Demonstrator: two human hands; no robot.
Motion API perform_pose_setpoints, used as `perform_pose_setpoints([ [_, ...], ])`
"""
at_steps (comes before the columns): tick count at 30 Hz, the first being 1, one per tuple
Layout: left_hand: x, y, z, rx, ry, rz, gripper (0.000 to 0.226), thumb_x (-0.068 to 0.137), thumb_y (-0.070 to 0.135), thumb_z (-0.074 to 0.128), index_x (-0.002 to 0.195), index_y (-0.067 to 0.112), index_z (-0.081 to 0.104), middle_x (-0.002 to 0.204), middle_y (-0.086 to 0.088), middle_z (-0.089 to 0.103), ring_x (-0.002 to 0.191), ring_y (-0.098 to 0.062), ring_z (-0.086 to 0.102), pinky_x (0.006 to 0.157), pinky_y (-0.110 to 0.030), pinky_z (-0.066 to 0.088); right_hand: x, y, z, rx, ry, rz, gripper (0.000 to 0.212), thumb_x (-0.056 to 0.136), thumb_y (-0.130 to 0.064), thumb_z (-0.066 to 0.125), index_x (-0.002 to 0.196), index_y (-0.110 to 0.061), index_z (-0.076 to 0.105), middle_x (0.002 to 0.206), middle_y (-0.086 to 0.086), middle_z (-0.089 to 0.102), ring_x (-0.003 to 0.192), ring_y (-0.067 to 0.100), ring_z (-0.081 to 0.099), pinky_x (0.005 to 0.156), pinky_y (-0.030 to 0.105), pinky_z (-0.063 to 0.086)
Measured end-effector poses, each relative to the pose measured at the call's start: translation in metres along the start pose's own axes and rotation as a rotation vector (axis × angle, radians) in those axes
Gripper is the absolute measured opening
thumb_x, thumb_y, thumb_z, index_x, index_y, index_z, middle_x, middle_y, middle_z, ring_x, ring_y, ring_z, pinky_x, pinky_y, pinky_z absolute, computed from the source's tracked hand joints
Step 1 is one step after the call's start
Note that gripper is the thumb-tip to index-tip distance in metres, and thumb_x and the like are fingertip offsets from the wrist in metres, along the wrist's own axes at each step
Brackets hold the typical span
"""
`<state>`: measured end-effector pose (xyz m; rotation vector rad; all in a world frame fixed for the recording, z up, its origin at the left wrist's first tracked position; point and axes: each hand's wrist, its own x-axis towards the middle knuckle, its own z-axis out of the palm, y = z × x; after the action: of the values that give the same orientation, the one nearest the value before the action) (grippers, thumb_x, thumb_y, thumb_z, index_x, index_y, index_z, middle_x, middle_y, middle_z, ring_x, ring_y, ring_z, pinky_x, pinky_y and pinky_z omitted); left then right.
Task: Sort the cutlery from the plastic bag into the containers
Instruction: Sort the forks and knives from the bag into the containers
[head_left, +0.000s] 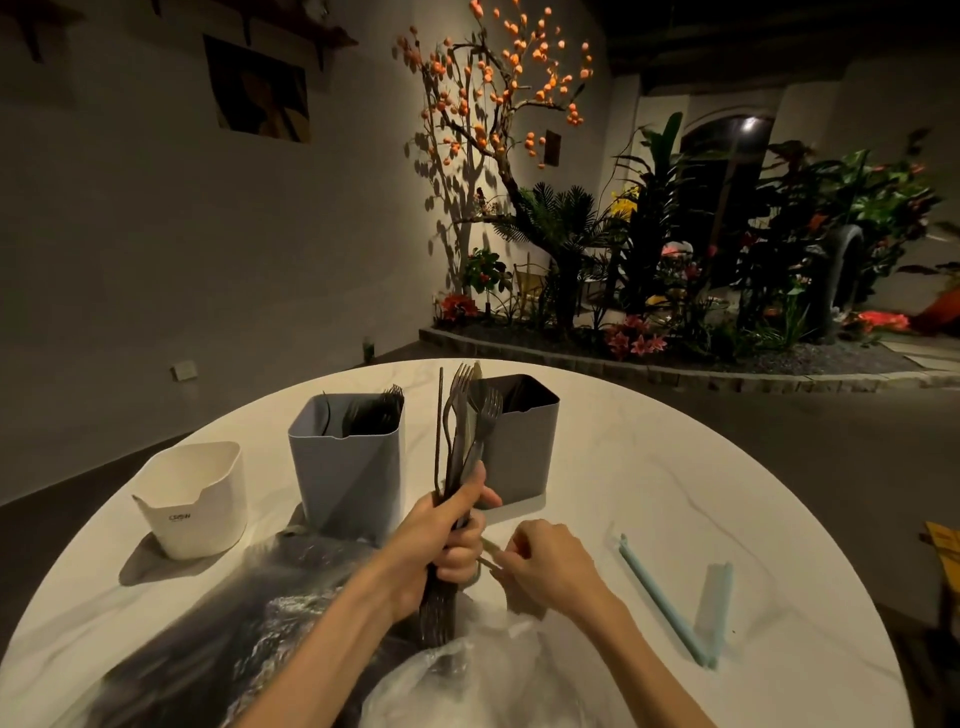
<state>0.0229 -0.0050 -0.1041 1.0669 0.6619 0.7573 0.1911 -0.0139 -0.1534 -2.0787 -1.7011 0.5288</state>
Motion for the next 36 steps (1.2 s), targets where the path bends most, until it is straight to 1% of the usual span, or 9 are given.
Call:
perform_pose_setpoints([
  [5,0.003,-0.016,-0.005,-0.242,-0.149,-0.016,0.037,0.099,0.047,0.055,0.110,0.012,0.059,0.062,-0.002,0.023,0.040,-0.008,0.025,0.036,-0.019,0.027,-0.037,0.005,-0.044,0.788,-0.082,-0.101,0.012,0.096,-0.024,0.069,0.106,-0.020,0.071,0.083,0.013,0.076,0.061,0.021,0.066,0.050,0.025,0.047],
  [9,0.006,-0.015,-0.006,-0.253,-0.162,0.028,0.030,0.102,0.034,0.052,0.114,0.007,0.061,0.065,-0.004,0.032,0.045,-0.009,0.028,0.042,-0.020,0.029,-0.051,0.002,-0.063,1.290,-0.237,-0.080,0.055,0.099,-0.051,0.044,0.119,-0.008,0.071,0.116,0.012,0.074,0.101,0.030,0.073,0.057,0.021,0.050],
  [11,0.006,-0.016,-0.008,-0.242,-0.168,0.024,0.030,0.103,0.030,0.052,0.118,0.005,0.059,0.066,-0.004,0.033,0.047,-0.010,0.029,0.044,-0.021,0.028,-0.053,-0.001,-0.067,1.508,-0.243,-0.058,0.072,0.099,-0.061,0.032,0.120,-0.002,0.067,0.122,0.015,0.072,0.107,0.033,0.071,0.055,0.021,0.054],
  [15,0.005,-0.023,-0.011,-0.213,-0.191,-0.012,0.033,0.101,0.024,0.056,0.126,0.002,0.055,0.067,-0.005,0.036,0.045,-0.010,0.030,0.042,-0.021,0.029,-0.049,0.001,-0.060,1.193,0.184,-0.120,0.039,0.085,-0.041,0.066,0.095,-0.005,0.078,0.085,0.013,0.075,0.061,0.020,0.063,0.048,0.021,0.045],
  [19,0.006,-0.026,-0.014,-0.109,-0.221,-0.023,0.043,0.097,0.026,0.065,0.129,-0.001,0.058,0.074,-0.008,0.047,0.046,-0.010,0.039,0.043,-0.021,0.036,-0.039,0.000,-0.048,1.031,0.376,-0.019,0.038,0.098,-0.034,0.059,0.083,-0.001,0.071,0.075,0.008,0.065,0.068,0.012,0.059,0.064,0.024,0.046],
  [22,0.003,-0.027,-0.008,-0.005,-0.199,-0.013,0.042,0.095,0.030,0.067,0.127,0.002,0.063,0.076,-0.008,0.053,0.045,-0.011,0.044,0.043,-0.021,0.038,-0.035,-0.002,-0.043,1.150,0.323,0.011,0.040,0.103,-0.038,0.047,0.095,-0.001,0.060,0.071,0.008,0.057,0.054,0.012,0.051,0.050,0.020,0.045],
  [26,0.000,-0.028,-0.001,0.045,-0.198,-0.019,0.034,0.098,0.029,0.063,0.123,0.004,0.067,0.073,-0.009,0.052,0.044,-0.010,0.041,0.043,-0.020,0.036,-0.036,-0.006,-0.034,1.167,0.235,0.024,0.041,0.087,-0.052,0.067,0.099,-0.013,0.065,0.060,-0.005,0.042,0.053,0.009,0.035,0.051,0.021,0.032],
  [31,-0.003,-0.029,0.001,0.125,-0.240,-0.040,0.029,0.093,0.034,0.072,0.090,0.007,0.063,0.072,-0.008,0.047,0.050,-0.012,0.040,0.047,-0.021,0.035,-0.038,-0.004,-0.032,1.242,0.194,-0.040,0.033,0.086,-0.038,0.077,0.074,-0.013,0.059,0.054,-0.002,0.036,0.048,0.011,0.029,0.046,0.022,0.030],
  [36,-0.005,-0.027,0.002,0.116,-0.261,-0.072,0.034,0.100,0.033,0.059,0.092,0.000,0.068,0.068,-0.009,0.045,0.054,-0.014,0.043,0.055,-0.021,0.041,-0.034,0.004,-0.037,1.409,0.120,0.012,0.021,0.088,-0.026,0.075,0.077,-0.013,0.063,0.056,0.000,0.035,0.046,0.010,0.025,0.043,0.019,0.024],
])
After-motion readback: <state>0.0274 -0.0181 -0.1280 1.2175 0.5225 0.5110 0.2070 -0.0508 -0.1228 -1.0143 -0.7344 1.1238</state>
